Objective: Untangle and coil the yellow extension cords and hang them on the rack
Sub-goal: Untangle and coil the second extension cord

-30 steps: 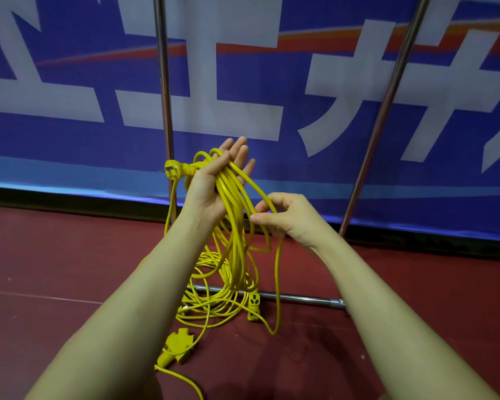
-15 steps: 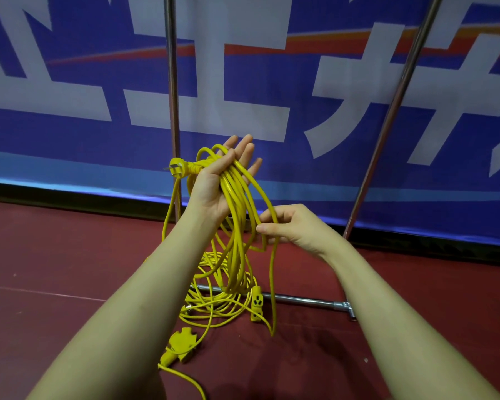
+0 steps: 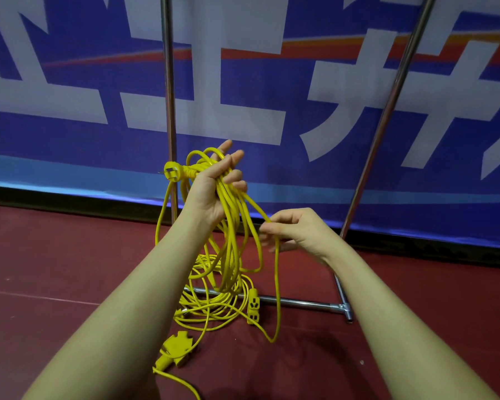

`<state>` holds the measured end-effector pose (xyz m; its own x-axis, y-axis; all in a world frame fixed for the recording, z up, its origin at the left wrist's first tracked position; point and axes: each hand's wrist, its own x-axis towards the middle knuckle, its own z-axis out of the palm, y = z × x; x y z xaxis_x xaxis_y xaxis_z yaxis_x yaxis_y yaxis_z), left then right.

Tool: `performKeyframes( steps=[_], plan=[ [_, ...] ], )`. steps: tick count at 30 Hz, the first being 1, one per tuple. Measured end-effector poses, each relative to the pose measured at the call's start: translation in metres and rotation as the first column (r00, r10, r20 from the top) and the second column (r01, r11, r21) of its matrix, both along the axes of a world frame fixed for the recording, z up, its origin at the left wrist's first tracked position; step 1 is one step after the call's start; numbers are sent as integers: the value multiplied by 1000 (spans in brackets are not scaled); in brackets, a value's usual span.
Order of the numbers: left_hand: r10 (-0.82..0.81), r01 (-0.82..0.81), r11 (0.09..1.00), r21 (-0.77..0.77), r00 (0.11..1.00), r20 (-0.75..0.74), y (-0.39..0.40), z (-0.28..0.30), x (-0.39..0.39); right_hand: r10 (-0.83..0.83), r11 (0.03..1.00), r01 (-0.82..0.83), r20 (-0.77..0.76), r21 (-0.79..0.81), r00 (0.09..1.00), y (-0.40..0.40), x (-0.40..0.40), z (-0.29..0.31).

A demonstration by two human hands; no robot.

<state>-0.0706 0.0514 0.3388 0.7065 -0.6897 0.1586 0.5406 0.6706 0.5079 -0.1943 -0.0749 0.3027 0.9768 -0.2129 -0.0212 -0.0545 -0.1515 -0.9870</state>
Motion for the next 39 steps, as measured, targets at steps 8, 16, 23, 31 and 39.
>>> performKeyframes(
  steps=[8, 16, 23, 31, 39],
  plan=[
    [-10, 2, 981, 193, 999, 40, 1, -1, -4, -165, 969, 120, -206, -216, 965, -18, 1, -24],
    [-131, 67, 926, 372, 980, 152, 8, -3, -7, -310, 878, 324, -98, 353, 946, -34, 3, -19],
    [-378, 147, 807, 572, 873, 309, 1, -14, -18, -387, 554, 218, 17, 804, 922, -27, 0, 28],
    [-593, 254, 711, 655, 718, 365, -4, -35, -35, -405, 493, 179, 43, 851, 913, -5, 5, 44],
    [-537, 209, 782, 587, 705, 464, -12, -39, -43, -414, 491, 162, 65, 856, 908, -18, 9, 40]
  ],
)
